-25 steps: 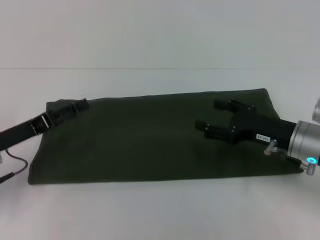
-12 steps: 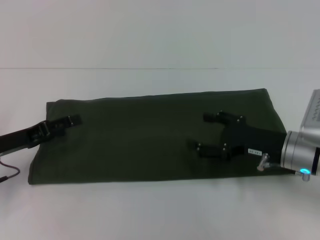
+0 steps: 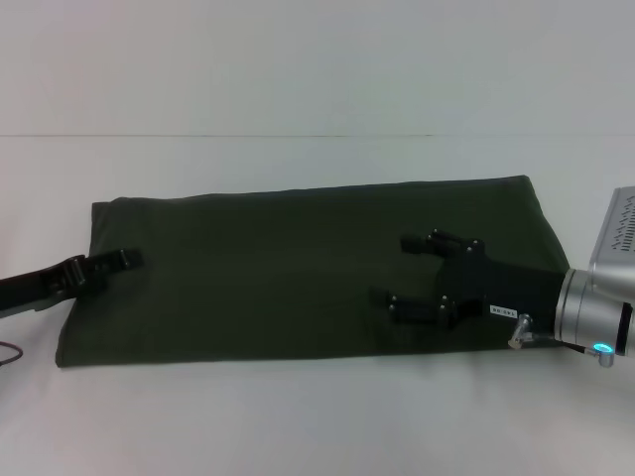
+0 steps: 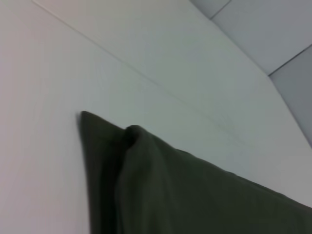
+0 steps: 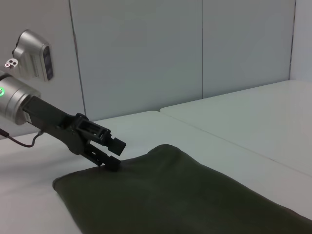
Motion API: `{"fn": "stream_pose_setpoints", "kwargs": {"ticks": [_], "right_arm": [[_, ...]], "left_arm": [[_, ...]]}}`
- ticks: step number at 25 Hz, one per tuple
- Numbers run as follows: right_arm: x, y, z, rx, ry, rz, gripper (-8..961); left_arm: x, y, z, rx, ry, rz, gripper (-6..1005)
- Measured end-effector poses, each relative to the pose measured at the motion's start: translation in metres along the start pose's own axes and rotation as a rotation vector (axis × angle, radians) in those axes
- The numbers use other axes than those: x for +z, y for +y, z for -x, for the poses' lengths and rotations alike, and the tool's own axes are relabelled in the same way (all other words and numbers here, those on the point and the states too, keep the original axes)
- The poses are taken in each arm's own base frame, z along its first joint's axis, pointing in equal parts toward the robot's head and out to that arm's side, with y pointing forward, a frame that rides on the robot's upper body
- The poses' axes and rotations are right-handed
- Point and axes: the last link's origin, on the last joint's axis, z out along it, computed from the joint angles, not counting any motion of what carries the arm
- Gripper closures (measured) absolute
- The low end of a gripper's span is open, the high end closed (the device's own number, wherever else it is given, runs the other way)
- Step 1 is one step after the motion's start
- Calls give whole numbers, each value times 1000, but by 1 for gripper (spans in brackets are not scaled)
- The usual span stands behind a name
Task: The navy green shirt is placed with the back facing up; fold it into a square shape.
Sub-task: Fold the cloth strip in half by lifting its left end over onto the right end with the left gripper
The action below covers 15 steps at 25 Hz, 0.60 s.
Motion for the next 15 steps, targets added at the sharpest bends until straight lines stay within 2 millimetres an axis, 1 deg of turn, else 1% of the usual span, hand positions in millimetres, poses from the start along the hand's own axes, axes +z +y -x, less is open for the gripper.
{"fn": "stream_pose_setpoints", "kwargs": {"ticks": [7, 12, 15], "right_arm": [[1, 0, 1, -1, 0, 1, 12], [0, 0, 0, -1, 4, 3, 12], [0, 1, -1, -1, 5, 3, 12]], "left_arm": [[-2, -9, -2, -8, 26, -55, 138], [-3, -9, -4, -6, 30, -54, 136], [-9, -7, -10, 13, 34, -40, 134]]}}
